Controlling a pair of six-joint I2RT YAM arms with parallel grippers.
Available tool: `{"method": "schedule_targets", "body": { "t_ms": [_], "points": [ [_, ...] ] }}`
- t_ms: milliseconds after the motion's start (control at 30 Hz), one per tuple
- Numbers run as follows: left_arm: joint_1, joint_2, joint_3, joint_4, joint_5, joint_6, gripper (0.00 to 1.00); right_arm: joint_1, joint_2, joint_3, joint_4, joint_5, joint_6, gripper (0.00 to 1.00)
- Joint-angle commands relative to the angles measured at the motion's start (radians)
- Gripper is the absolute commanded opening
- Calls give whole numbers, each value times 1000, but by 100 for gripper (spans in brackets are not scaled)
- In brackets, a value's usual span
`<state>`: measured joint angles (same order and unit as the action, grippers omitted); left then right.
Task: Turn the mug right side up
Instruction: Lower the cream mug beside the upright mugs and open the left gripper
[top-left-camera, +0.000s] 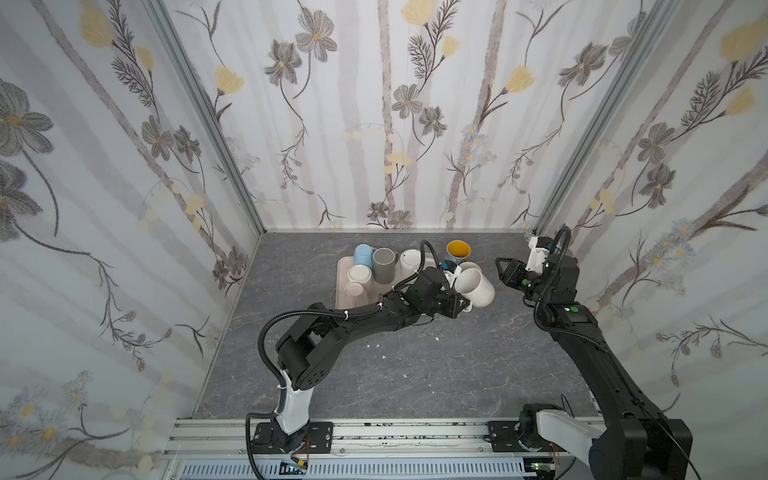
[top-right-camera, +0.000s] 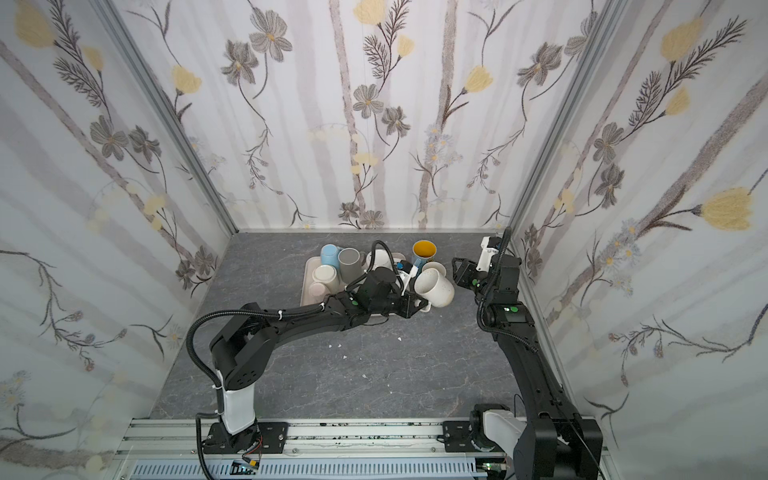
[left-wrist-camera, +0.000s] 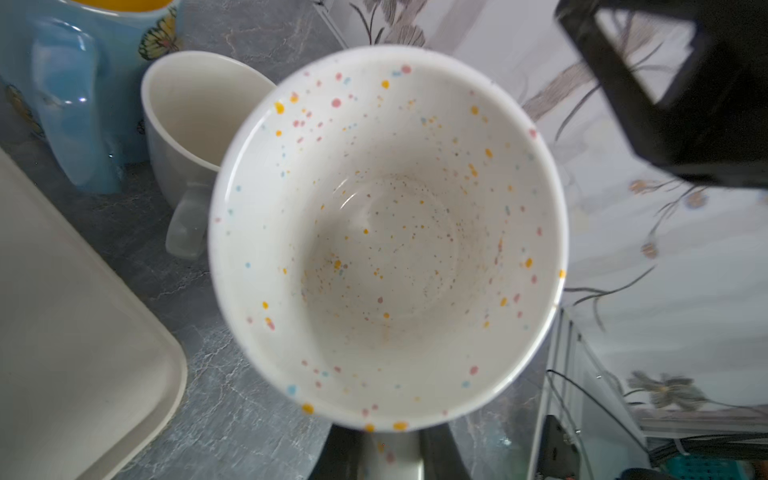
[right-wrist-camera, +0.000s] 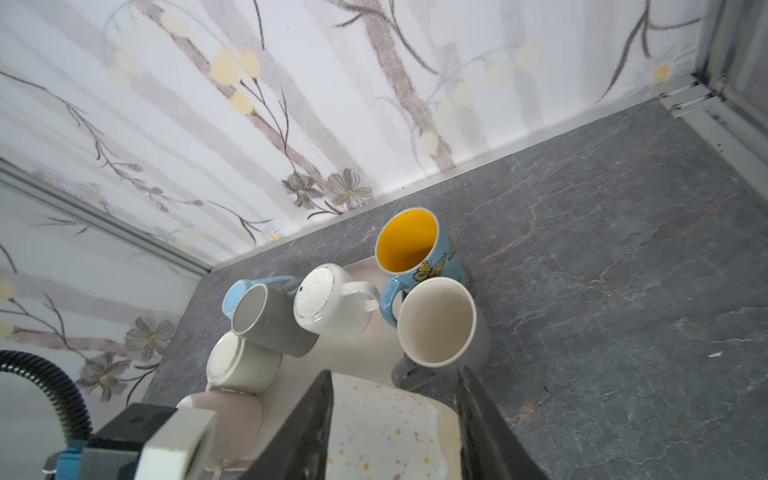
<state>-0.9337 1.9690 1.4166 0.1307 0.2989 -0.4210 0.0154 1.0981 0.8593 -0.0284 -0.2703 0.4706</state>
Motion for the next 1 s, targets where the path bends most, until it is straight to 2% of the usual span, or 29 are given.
{"method": "schedule_targets", "body": {
  "t_ms": [0,300,767,800,967],
  "points": [
    [-29,66,131,-198,-120,213,0,-2,-23,-20,8,26,14,47],
    [-61,243,425,-476,-295,355,0,-2,-40,-38,6,21,18,48],
    [-60,351,561,-601,-373,434,0,-3,-26,-55,25,-11,28,48],
    [-61,355,567,-610,-383,436,3,-3,-24,-55,25,-17,28,48],
    [-60,356,568,-639,-417,434,30,-3,-17,-53,28,-29,32,48]
  ]
}}
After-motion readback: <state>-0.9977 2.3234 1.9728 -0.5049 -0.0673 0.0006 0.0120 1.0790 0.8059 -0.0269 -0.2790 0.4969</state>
